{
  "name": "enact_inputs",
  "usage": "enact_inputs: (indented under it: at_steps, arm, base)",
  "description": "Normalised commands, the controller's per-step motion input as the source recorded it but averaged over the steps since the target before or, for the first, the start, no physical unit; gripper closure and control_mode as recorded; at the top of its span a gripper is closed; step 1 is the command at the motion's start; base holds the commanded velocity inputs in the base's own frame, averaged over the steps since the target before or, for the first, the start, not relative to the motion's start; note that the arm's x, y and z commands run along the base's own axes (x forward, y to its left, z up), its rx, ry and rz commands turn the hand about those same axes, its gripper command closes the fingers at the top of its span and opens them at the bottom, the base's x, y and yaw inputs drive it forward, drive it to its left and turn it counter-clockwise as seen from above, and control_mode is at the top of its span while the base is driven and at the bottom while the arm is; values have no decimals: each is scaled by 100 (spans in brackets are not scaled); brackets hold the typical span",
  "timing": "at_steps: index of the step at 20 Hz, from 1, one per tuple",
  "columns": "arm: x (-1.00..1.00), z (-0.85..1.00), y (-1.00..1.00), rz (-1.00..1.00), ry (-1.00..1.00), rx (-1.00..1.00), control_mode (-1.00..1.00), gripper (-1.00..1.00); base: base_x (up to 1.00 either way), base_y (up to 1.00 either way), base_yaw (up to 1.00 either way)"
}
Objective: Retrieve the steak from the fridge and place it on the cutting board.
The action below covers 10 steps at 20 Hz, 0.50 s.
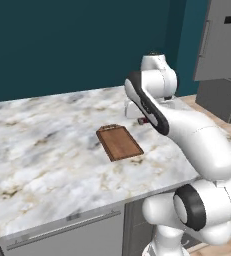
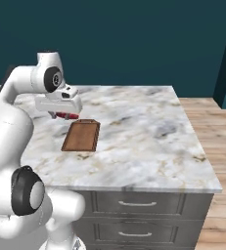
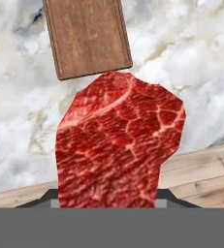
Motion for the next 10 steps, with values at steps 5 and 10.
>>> enact_inputs:
  at_steps: [5, 10]
  arm:
    - [68, -64, 0, 10, -3, 0, -100, 100]
    - [54, -57, 0, 4, -15, 0, -100, 100]
  base:
    - [0, 0, 0]
    - [0, 0, 0]
